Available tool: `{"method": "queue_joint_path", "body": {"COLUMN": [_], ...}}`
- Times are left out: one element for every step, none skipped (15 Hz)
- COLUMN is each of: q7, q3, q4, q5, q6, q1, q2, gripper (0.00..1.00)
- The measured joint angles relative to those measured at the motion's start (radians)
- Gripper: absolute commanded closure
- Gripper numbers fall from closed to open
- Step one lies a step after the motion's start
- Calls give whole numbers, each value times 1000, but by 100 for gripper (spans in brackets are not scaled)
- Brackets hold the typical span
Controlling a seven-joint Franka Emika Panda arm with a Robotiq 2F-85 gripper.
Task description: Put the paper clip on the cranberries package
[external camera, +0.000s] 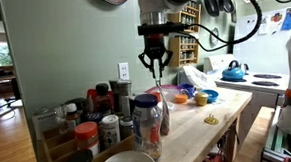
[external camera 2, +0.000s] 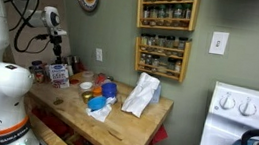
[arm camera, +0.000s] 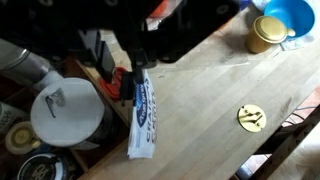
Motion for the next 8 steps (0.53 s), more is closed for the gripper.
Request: {"method": "queue_joint_path", "body": {"q7": [3, 6, 11, 14, 15, 16, 16, 16], "q3": [-5, -10, -14, -16, -18, -19, -21, -22], "q4": [8, 16, 22, 29, 36, 42, 44, 44], "q5": [0, -1, -1, -1, -1, -1, -1, -1], "q6": [-17, -33, -43, -54, -63, -68, -69, -69], "q1": [7, 12, 17, 19, 22, 24, 26, 27], "q2": [5, 8, 8, 8, 8, 8, 9, 10], "gripper": [94, 94, 94, 94, 94, 94, 94, 94]}}
